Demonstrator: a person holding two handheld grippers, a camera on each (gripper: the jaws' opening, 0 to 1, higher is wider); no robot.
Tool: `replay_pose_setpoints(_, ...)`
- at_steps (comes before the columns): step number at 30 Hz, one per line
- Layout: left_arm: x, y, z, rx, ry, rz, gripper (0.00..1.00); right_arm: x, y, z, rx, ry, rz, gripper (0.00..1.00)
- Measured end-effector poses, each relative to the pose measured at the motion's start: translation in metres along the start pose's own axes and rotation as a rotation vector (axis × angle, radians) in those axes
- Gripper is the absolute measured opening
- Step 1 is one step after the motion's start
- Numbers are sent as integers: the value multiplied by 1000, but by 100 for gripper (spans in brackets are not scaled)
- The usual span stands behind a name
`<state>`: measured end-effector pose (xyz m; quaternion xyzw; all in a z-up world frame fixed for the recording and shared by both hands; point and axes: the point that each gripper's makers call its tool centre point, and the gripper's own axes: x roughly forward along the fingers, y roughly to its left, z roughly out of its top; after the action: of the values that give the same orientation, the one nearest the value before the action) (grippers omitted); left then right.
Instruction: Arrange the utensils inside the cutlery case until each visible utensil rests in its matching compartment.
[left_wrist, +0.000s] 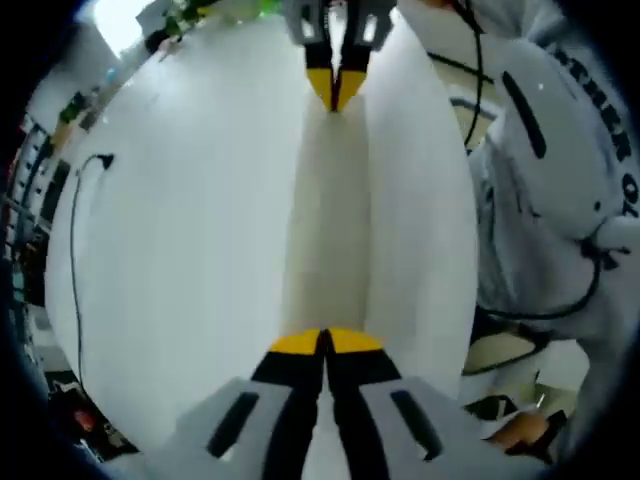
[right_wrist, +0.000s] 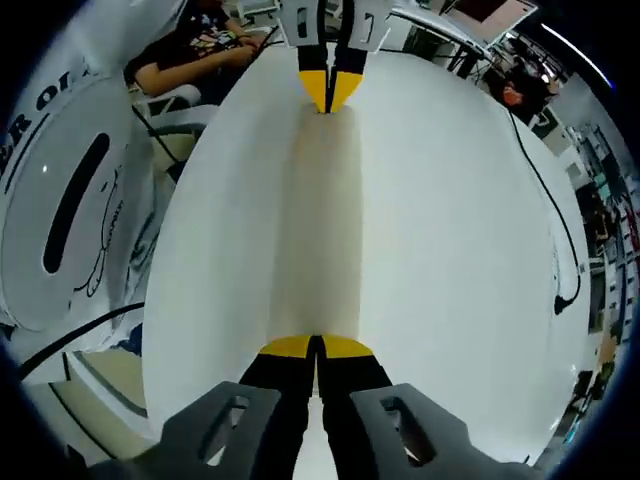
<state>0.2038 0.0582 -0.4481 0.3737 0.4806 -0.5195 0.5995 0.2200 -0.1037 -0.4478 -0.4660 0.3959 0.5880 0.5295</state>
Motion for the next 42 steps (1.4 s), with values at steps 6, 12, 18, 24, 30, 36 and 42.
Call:
replay_pose_setpoints(6, 2, 3, 1, 59, 116, -29, 1, 0, 1, -1, -18, -13, 9, 0)
replay_pose_setpoints(12, 1, 5, -1, 24, 158, -74, 0, 1, 3, 0, 2, 0, 0, 0)
replay_pose_setpoints(18, -2, 6, -4, 17, 118, -41, 1, 0, 2, -1, 28, -52, -34, 0)
replay_pose_setpoints(24, -4, 7, -6, -11, 124, -1, 1, -1, 2, 0, 104, -138, -64, 0)
replay_pose_setpoints(30, -8, 8, -6, -98, -6, 76, 1, -6, -4, 0, 174, -263, -73, 0)
replay_pose_setpoints(36, -11, -2, -10, -149, -160, 150, 5, -26, -3, 14, 248, -450, -117, 5)
replay_pose_setpoints(42, -24, -11, -7, -189, -306, 188, 5, -83, -5, 24, 371, -758, -184, 5)
